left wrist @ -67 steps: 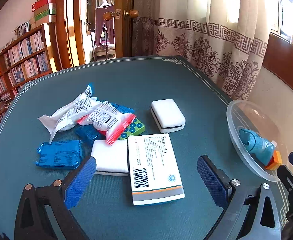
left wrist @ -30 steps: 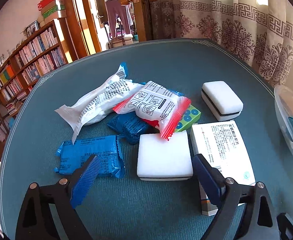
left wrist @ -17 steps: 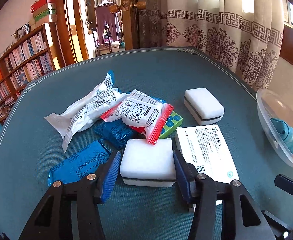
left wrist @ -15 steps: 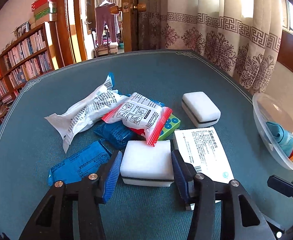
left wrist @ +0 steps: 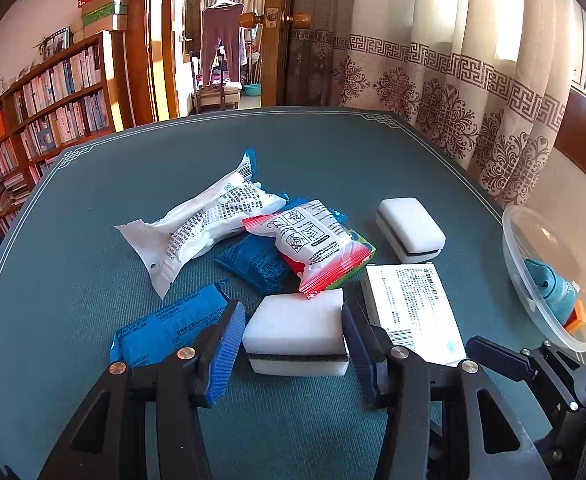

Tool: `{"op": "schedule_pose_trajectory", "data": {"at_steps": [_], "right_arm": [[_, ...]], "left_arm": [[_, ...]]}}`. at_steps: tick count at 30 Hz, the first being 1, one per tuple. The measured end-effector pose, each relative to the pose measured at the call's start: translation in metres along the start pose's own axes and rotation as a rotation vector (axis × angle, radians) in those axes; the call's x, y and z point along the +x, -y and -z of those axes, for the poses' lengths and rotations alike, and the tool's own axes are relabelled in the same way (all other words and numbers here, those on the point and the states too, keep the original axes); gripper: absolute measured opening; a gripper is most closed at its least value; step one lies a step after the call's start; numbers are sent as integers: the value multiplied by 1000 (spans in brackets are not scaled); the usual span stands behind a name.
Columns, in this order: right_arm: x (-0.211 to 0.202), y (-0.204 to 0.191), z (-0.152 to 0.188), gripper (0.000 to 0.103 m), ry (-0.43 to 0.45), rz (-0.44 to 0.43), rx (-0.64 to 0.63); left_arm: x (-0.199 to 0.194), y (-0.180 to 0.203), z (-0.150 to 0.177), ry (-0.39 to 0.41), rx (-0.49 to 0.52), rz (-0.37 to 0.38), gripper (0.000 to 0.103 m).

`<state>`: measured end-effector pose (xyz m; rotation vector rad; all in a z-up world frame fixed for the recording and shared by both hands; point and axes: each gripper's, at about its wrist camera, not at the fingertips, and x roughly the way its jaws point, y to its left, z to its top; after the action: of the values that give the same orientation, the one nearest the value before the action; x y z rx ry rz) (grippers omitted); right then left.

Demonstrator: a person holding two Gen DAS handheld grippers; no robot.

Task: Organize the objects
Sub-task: 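Grasp the white medicine box with the right gripper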

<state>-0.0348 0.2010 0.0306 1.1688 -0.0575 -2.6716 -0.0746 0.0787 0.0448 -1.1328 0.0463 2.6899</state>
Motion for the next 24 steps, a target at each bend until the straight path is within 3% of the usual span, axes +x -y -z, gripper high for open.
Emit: {"op": "schedule_pose_trajectory", "data": {"at_steps": [3,6,9,12,21,23,24], "right_arm": [[10,-3,-3,80,-14,35,-6],[16,1,-2,80,-16,62,4],[14,7,-1,66,-7,102,-4],[9,17,1,66,-6,107,9],[-7,32,17,66,6,124,23],[-7,32,18,66,7,121,25],[-7,33,19,67,7,118,29]], "left_arm": [[0,-2,1,-11,-6,9,55],[1,-3,2,-23,-7,11,66],[2,-2,3,-36,-8,15,77],[4,1,6,-54,9,16,82],[26,8,19,-136,42,-6,81],[27,6,20,-131,40,-17,73],[25,5,20,-128,36,-11,64]]}}
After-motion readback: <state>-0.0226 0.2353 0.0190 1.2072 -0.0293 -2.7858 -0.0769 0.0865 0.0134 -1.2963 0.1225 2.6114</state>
